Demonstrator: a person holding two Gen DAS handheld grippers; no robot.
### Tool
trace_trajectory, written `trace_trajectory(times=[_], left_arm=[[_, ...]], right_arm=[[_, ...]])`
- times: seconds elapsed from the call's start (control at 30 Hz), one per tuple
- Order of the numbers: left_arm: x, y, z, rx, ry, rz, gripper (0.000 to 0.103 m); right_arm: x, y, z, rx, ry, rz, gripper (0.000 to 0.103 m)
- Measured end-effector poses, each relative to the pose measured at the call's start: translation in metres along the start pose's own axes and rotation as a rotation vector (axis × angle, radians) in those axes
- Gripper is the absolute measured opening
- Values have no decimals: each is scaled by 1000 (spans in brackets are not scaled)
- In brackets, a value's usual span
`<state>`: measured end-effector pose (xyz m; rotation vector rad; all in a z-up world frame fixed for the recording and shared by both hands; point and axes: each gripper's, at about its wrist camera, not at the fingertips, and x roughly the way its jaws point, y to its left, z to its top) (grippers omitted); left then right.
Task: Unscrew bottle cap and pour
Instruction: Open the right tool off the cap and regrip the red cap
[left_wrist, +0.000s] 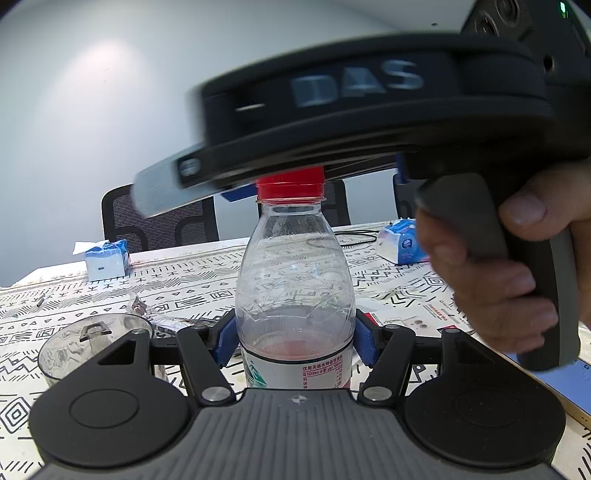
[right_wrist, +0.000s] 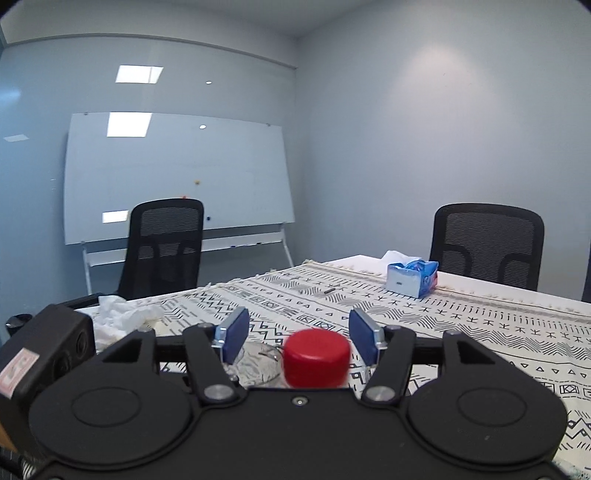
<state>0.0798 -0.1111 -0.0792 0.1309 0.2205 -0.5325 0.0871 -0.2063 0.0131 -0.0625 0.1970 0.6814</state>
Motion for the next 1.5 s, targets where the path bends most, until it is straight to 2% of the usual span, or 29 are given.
trace_trajectory(times=[0.07, 0.2, 0.4, 0.43, 0.5, 0.7, 1.17, 1.3, 1.37, 1.4, 1.5], left_arm=[[0, 0, 0, -1, 0, 0, 59], [0, -1, 0, 3, -1, 6, 59], [1, 0, 0, -2, 5, -1, 59], [1, -1, 0, 5, 5, -1, 59], [0, -3, 0, 15, 5, -4, 59], [2, 3, 1, -9, 12, 1, 59], [-3, -2, 0, 1, 10, 8, 59], [-2, -1, 0, -2, 14, 4, 59], [-1, -2, 0, 3, 17, 4, 58], [-1, -2, 0, 3, 18, 4, 58], [0, 1, 0, -10, 25, -3, 58]], right_arm=[[6, 9, -1, -15, 4, -44, 65], [12, 9, -2, -16, 40, -76, 65], [1, -17, -6, 74, 49, -117, 67], [-2, -20, -7, 84, 51, -115, 73], [-16, -29, -13, 122, 28, -102, 78], [-31, -38, -20, 144, 13, -64, 78], [-4, -17, -7, 47, 20, -40, 78], [-1, -22, -8, 46, 13, -57, 59], [-3, -24, -9, 57, 2, -20, 48], [-5, -25, -10, 61, -4, -6, 35], [-9, -25, -11, 56, -15, 5, 34]])
